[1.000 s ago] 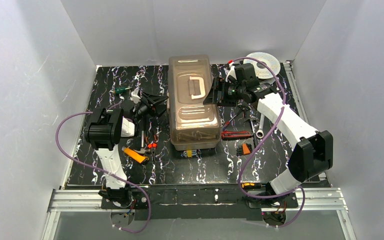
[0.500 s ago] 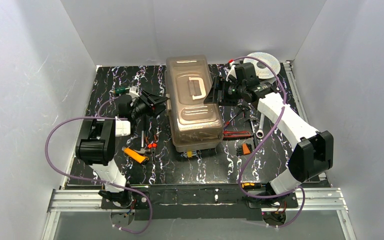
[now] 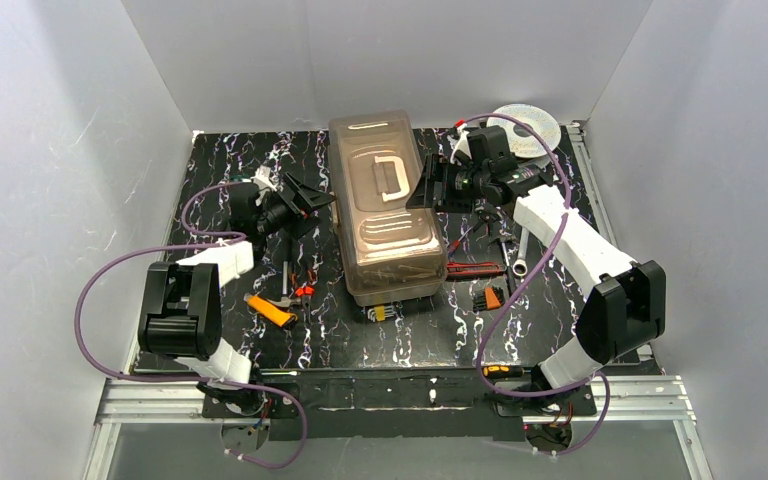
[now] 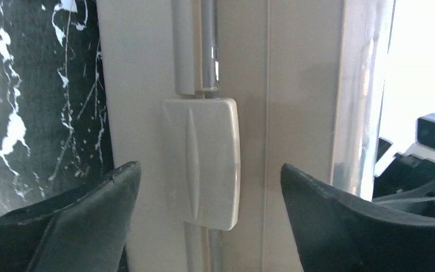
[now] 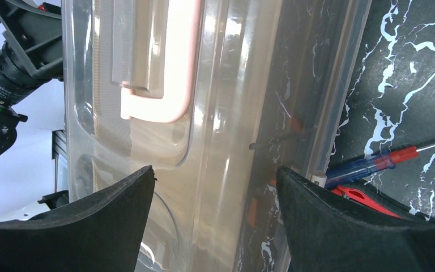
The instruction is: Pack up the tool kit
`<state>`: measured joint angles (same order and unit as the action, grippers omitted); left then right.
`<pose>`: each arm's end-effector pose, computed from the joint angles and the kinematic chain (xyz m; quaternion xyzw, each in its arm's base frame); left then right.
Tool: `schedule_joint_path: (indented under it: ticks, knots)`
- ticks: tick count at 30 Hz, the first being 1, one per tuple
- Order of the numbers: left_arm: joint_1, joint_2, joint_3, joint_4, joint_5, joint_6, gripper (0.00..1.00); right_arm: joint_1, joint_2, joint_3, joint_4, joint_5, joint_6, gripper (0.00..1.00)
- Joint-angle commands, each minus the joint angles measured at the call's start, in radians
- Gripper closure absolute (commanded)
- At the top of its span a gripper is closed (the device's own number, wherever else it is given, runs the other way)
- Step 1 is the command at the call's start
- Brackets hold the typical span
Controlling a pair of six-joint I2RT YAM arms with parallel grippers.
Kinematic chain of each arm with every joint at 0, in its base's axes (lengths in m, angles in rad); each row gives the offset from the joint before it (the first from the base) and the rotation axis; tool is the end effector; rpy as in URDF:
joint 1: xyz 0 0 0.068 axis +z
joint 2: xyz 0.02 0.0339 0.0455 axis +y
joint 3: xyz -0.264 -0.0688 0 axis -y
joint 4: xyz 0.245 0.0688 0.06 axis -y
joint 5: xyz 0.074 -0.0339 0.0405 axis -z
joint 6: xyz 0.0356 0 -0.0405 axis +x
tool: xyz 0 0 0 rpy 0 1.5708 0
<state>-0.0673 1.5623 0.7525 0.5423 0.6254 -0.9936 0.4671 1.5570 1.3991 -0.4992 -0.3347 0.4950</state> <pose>0.3272 -0.0429 0.2143 -0.1711 0.7602 -0.5029 0.3740 0.3099 0.1694 0.3325 -0.0611 0.8858 0.3338 0.3164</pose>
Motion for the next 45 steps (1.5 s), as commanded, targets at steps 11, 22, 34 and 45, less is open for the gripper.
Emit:
schedule_joint_path:
  ticks: [11, 22, 34, 45]
  knots:
    - [-0.001, 0.257, -0.066, 0.742, 0.188, -0.438, 0.07, 0.003, 0.001, 0.014, 0.014, -0.066, -0.016, 0.15]
    - [-0.054, 0.422, 0.029, 1.001, 0.208, -0.702, 0.43, -0.025, 0.025, -0.012, 0.088, -0.207, 0.043, 0.15]
    - [-0.047, 0.324, 0.053, 0.809, 0.246, -0.551, 1.00, -0.027, 0.022, -0.007, 0.065, -0.166, 0.036, 0.15]
    - [-0.093, 0.107, 0.228, -0.118, -0.027, 0.070, 1.00, -0.024, 0.014, -0.010, 0.040, -0.101, 0.022, 0.16]
